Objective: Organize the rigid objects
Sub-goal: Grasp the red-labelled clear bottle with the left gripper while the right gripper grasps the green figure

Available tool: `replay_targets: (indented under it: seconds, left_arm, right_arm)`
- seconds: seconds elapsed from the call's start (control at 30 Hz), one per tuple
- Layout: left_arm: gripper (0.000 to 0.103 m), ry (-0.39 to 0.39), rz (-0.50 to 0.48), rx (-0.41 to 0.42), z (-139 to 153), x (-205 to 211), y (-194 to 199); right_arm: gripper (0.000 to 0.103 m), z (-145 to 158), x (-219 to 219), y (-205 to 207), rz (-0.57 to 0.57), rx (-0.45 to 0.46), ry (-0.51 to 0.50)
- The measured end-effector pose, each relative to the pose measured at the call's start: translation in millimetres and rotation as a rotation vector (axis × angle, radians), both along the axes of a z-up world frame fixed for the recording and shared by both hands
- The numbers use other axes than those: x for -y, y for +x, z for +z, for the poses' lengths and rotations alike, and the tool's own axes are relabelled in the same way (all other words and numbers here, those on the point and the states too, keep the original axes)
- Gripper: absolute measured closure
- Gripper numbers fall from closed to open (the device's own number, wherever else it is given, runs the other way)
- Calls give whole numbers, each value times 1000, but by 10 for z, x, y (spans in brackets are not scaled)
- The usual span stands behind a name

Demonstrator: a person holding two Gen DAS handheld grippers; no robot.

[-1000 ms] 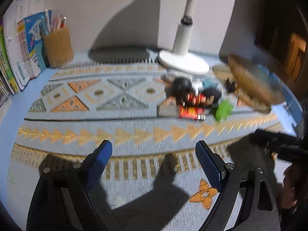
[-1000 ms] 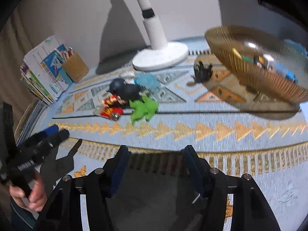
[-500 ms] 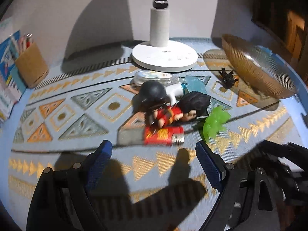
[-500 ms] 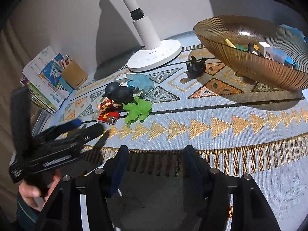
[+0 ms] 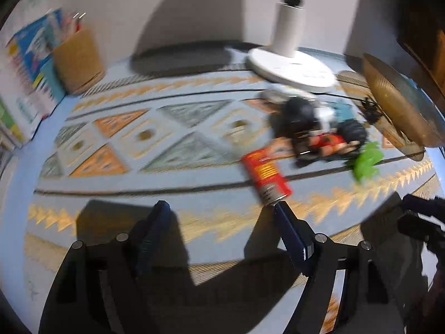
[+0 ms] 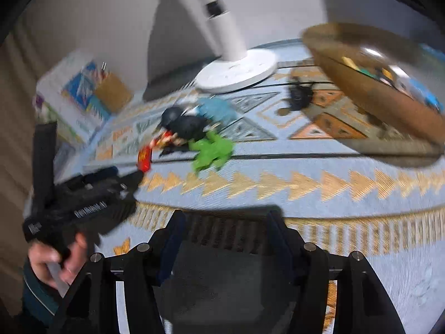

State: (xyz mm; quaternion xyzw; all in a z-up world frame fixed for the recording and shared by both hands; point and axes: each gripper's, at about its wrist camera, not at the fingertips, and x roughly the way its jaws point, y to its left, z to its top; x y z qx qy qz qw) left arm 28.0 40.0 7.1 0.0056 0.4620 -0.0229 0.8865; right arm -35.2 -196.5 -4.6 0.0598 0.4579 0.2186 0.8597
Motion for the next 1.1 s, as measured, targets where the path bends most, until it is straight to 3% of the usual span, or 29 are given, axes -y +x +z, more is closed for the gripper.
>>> replay_targets:
  seconds: [0.13, 0.2, 0.33, 0.47, 0.63, 0.67, 0.73, 0.9, 1.1]
  left_arm:
    - [29, -18, 78, -11, 30, -378, -54]
    - [29, -90, 75, -16, 69, -446, -36]
    - [29, -174, -19, -4, 141, -167, 47]
    - [30, -143, -69, -15, 78, 198, 248]
    - [55, 7, -98, 13, 17, 459, 367]
    - [68, 17, -119, 29, 23, 479, 350]
    - [82, -10, -152, 34, 32, 468, 320]
    - [83, -80, -192, 37, 103, 346, 94]
    - [83, -130, -284, 38, 163, 391, -352]
  right_arm:
    - [45, 60, -254, 172, 35, -20, -67]
    - [45, 53, -318, 327, 4, -28, -87]
    - [45, -10, -336, 525, -52, -31, -65]
    - [45, -6, -362, 602, -78, -3, -79]
    - [45, -33, -526, 647, -75, 63, -177]
    - [50, -33, -526, 647, -75, 63, -177]
    - [60, -48, -569, 630, -83, 94, -228]
    - [60, -5, -497, 513, -48, 102, -203]
    - [60, 134, -207, -125, 79, 164, -197]
